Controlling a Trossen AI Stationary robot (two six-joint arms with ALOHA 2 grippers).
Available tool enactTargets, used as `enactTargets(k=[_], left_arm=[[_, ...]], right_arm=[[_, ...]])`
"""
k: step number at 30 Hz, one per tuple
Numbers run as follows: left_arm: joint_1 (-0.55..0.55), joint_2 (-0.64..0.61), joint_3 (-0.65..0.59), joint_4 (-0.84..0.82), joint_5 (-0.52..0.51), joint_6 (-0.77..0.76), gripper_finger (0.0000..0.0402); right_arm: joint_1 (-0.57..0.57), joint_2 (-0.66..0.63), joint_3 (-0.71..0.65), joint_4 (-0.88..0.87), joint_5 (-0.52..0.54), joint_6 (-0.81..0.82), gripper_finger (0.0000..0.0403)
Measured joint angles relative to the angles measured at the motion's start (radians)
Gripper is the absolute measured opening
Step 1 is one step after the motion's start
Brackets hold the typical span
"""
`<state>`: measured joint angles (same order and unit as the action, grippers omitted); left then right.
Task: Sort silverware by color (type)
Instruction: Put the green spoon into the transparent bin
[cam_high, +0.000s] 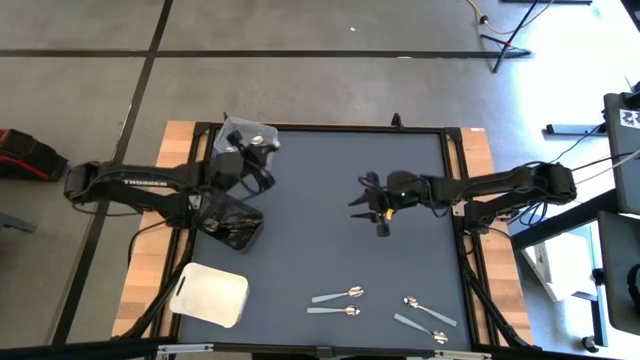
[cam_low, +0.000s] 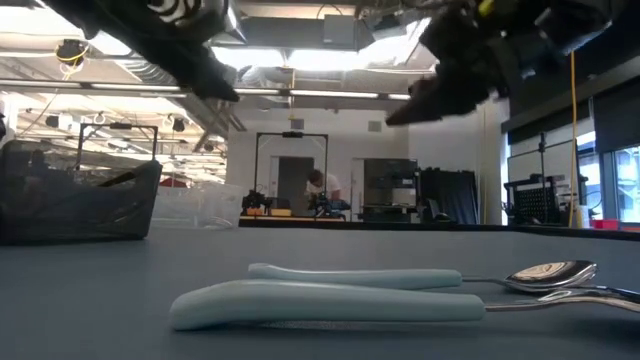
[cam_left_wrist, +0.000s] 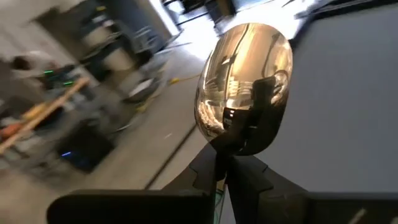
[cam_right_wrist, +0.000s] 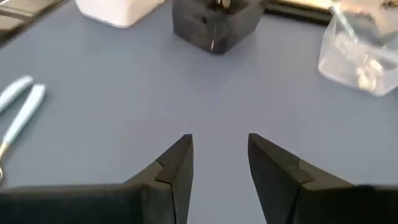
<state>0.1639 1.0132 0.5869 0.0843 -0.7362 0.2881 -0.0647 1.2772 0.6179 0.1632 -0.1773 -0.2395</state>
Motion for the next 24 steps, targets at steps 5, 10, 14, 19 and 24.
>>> enactTargets(k=[5,10,14,19,24], left_arm=[[0.179,-0.001,0.000,-0.054,0.001,0.059,0.0024],[0.351,0.049,0.000,-0.059,0.067,0.057,0.0025],[0.438,0.095,0.000,-0.058,0.141,0.056,0.0025],[0.482,0.156,0.000,-0.084,0.152,0.064,0.0025],[0.496,0.196,0.000,-0.151,0.111,0.108,0.0025]], right_arm=[[-0.001,0.002,-0.065,0.098,0.002,-0.004,0.0143],[-0.001,0.002,-0.067,0.120,0.036,-0.042,0.0143],[-0.001,0.002,-0.067,0.114,0.044,-0.045,0.0143],[-0.001,0.002,-0.067,0.116,0.052,-0.046,0.0143],[-0.001,0.002,-0.067,0.123,0.063,-0.047,0.0143]])
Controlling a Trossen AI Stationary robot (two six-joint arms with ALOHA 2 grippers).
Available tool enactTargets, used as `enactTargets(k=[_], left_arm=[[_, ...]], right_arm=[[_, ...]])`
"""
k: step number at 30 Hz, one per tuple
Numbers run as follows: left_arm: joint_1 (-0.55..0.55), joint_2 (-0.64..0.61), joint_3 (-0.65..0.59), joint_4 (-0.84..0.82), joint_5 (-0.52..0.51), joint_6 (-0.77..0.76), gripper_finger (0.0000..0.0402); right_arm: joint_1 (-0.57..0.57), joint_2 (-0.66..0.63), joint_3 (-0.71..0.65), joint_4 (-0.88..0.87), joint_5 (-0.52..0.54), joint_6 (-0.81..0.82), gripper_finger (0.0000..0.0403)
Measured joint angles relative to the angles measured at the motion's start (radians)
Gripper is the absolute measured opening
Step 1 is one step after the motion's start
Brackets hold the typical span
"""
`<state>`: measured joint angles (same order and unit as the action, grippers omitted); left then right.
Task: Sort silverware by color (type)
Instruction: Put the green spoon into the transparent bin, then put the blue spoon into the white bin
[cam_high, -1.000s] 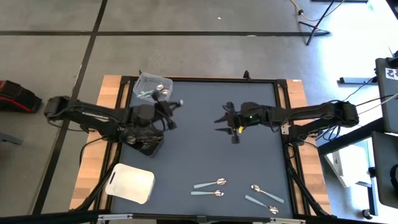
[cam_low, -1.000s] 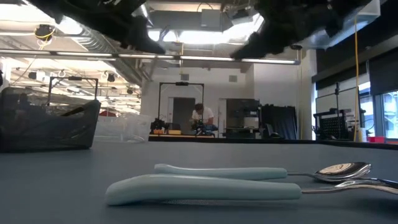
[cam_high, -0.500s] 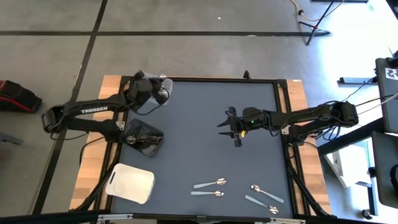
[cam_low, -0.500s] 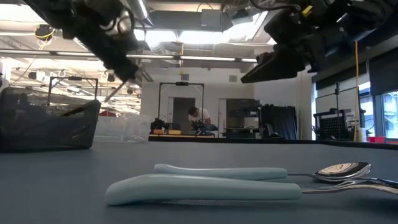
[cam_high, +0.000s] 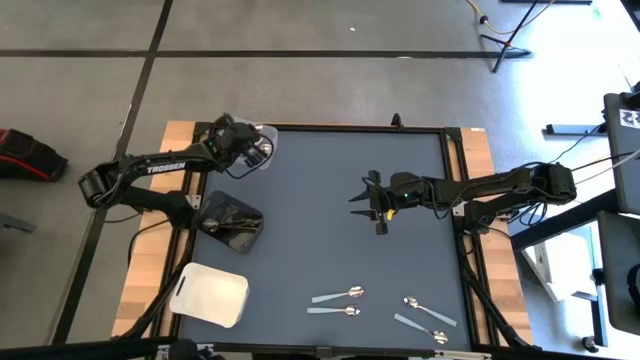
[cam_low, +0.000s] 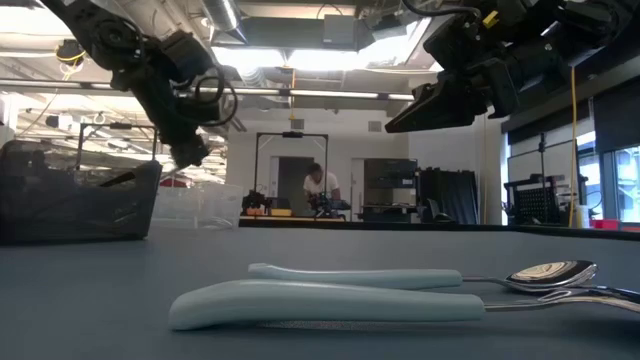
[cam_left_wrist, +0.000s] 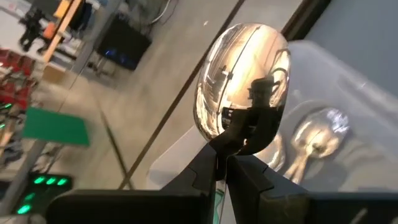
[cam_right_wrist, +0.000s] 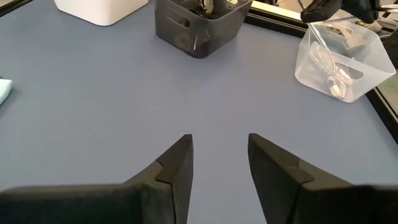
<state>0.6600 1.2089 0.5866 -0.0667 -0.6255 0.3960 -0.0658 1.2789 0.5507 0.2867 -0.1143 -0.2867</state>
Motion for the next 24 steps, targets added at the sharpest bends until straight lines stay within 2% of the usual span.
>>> enactTargets(k=[5,10,16,19,24], left_arm=[[-0.001,0.002,0.000,-0.012,-0.068,0.000,0.0048],[-0.025,-0.023,0.000,-0.011,-0.075,0.000,0.0113],[-0.129,-0.103,0.048,-0.062,-0.112,-0.049,0.0173],[-0.209,-0.150,0.082,-0.079,0.017,-0.133,0.0185],[-0.339,-0.197,0.096,-0.023,0.398,-0.301,0.0187]], right_arm=[[0.000,0.000,0.000,-0.001,-0.001,0.000,0.0143],[0.000,0.000,0.000,0.000,0.006,-0.006,0.0143],[0.000,0.000,0.000,-0.007,0.028,-0.006,0.0143],[0.000,0.000,0.000,-0.005,0.026,-0.006,0.0143],[0.001,0.000,0.000,0.020,-0.001,0.049,0.0143]])
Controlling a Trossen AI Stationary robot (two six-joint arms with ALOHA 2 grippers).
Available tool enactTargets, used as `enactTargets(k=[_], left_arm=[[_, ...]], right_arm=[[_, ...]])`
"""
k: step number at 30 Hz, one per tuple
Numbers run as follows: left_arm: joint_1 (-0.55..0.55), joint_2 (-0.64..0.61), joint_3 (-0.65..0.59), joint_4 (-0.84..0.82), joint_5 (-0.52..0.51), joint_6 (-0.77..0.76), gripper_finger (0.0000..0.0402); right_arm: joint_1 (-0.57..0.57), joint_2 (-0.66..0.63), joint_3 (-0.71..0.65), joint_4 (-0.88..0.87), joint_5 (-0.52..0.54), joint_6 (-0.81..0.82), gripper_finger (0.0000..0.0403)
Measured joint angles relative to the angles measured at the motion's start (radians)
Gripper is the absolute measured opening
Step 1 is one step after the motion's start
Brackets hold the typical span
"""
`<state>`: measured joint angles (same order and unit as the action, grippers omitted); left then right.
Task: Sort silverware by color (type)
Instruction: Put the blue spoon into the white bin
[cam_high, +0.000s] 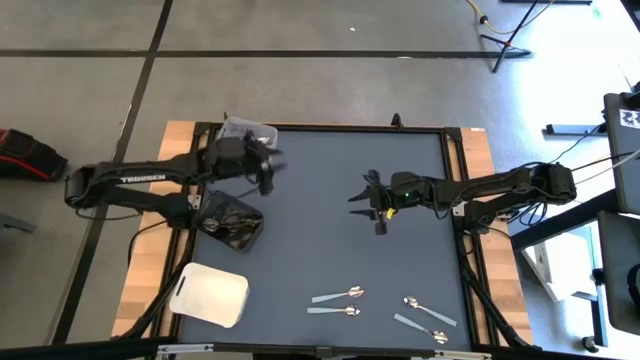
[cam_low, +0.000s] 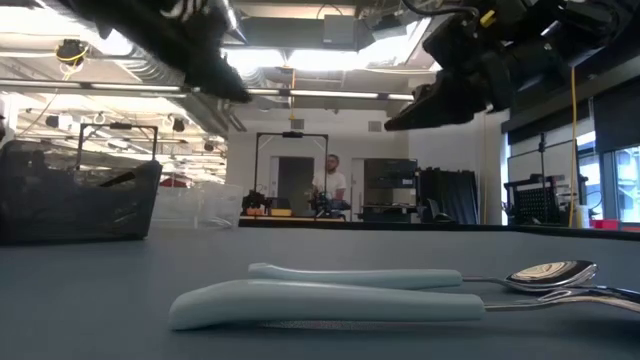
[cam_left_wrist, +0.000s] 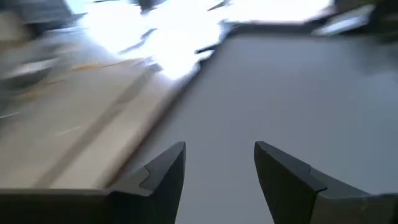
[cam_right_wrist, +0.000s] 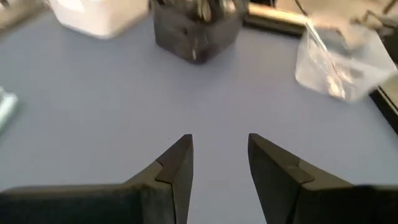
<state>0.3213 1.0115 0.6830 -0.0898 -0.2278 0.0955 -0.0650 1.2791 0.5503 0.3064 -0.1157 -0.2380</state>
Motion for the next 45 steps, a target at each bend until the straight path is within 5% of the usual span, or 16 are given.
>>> enactTargets(k=[4,8,13,23,37,45], left_arm=[[-0.119,0.035,-0.014,0.133,0.269,-0.072,0.0181],[-0.266,0.129,-0.025,0.266,0.369,-0.096,0.0176],[-0.428,0.285,-0.025,0.386,0.264,-0.121,0.0174],[-0.585,0.567,0.022,0.465,-0.001,-0.358,0.0174],[-0.711,0.892,0.277,0.378,-0.004,-0.448,0.0174],[-0.759,0.975,0.315,0.534,0.082,-0.421,0.0174]], right_arm=[[0.000,0.024,0.000,0.071,-0.081,0.004,0.0143],[0.000,0.060,0.000,0.086,-0.189,0.026,0.0143],[0.035,0.120,0.000,0.085,-0.185,0.068,0.0143],[0.216,0.131,0.000,0.058,0.050,0.123,0.0143],[0.441,0.131,0.000,0.025,0.237,0.424,0.0143],[0.498,0.131,0.000,0.058,0.377,0.478,0.0143]])
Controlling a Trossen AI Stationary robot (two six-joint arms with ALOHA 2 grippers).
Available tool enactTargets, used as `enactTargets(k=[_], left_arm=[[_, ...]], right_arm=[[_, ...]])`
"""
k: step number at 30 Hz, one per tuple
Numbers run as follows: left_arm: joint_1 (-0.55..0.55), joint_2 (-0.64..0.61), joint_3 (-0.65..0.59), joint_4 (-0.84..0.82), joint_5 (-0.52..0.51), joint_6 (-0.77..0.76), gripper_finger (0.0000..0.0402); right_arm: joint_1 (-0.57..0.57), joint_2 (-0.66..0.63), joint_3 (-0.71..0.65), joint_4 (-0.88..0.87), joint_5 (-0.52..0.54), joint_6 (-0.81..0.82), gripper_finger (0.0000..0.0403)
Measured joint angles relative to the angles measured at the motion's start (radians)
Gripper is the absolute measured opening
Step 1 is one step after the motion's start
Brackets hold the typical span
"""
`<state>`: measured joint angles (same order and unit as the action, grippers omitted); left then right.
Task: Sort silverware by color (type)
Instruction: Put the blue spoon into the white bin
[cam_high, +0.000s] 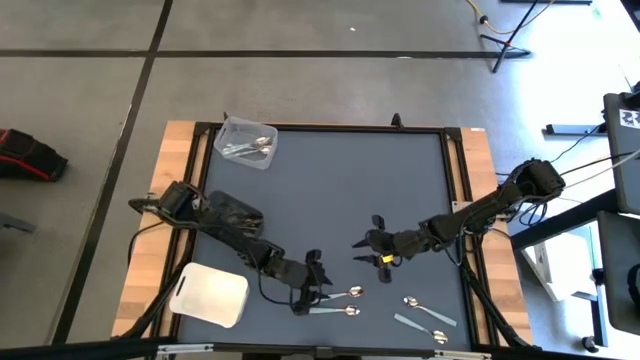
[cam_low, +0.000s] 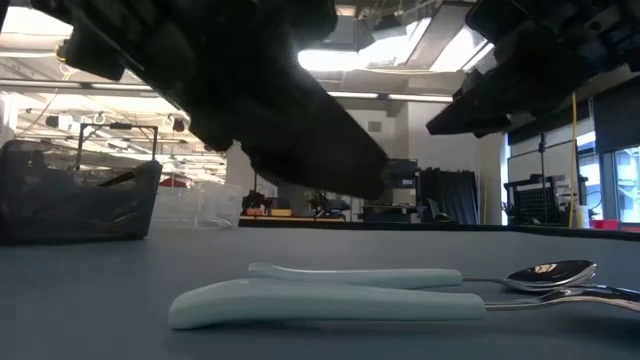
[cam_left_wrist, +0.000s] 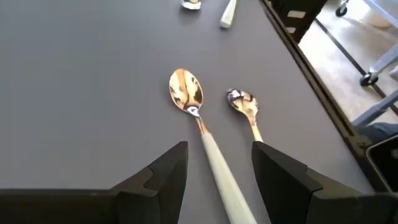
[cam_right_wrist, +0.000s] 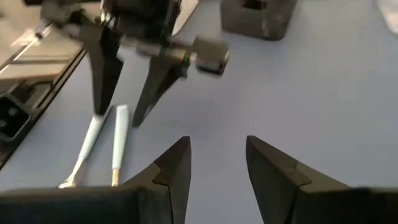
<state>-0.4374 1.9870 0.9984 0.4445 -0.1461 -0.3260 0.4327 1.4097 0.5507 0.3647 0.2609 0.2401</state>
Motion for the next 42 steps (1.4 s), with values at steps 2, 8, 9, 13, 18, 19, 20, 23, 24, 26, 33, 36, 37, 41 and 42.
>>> enactTargets(k=[2,8,9,13,18,19,20,23,24,26,33,36,37,41,42], left_arm=[[0.002,0.016,0.009,-0.004,-0.001,0.003,0.0174],[0.001,0.058,0.036,0.007,0.026,0.022,0.0174],[0.000,0.066,0.036,0.003,0.036,0.022,0.0174],[-0.004,0.096,0.036,0.015,0.047,0.022,0.0174],[-0.004,0.132,0.037,0.031,0.050,0.012,0.0174],[-0.004,0.133,0.038,0.029,0.051,0.010,0.0174],[-0.003,0.133,0.038,0.025,0.051,0.009,0.0174],[-0.005,0.132,0.038,0.023,0.024,0.018,0.0166],[-0.005,0.132,0.038,0.021,0.025,0.022,0.0160],[-0.003,0.131,0.044,-0.004,0.025,0.022,0.0141],[-0.016,0.124,0.055,-0.120,-0.056,0.023,0.0043],[-0.020,0.125,0.054,-0.124,-0.073,0.029,0.0039],[-0.021,0.126,0.054,-0.124,-0.074,0.026,0.0039],[-0.034,0.103,0.050,-0.141,-0.089,-0.024,0.0039],[-0.041,0.088,0.048,-0.157,-0.097,-0.038,0.0039]], right_arm=[[-0.001,0.000,0.000,0.017,0.018,-0.001,0.0143],[-0.001,0.000,0.000,0.046,0.058,-0.006,0.0143],[0.000,0.000,0.000,0.054,0.062,-0.006,0.0143],[0.000,0.000,0.000,0.079,0.062,-0.004,0.0143],[0.000,0.000,0.043,0.089,0.029,-0.129,0.0143],[0.000,0.000,0.056,0.089,0.019,-0.165,0.0143],[0.000,0.000,0.071,0.088,0.017,-0.198,0.0143],[0.000,0.000,0.118,0.084,0.020,-0.280,0.0143],[0.000,0.000,0.134,0.087,0.024,-0.303,0.0143],[0.000,0.000,0.158,0.086,0.016,-0.331,0.0143],[0.027,0.000,0.251,0.109,-0.079,-0.399,0.0143],[0.034,0.000,0.293,0.109,-0.101,-0.450,0.0143],[0.034,0.000,0.303,0.110,-0.101,-0.451,0.0143],[0.036,0.000,0.314,0.109,-0.098,-0.401,0.0143],[0.044,0.006,0.314,0.112,-0.103,-0.390,0.0143]])
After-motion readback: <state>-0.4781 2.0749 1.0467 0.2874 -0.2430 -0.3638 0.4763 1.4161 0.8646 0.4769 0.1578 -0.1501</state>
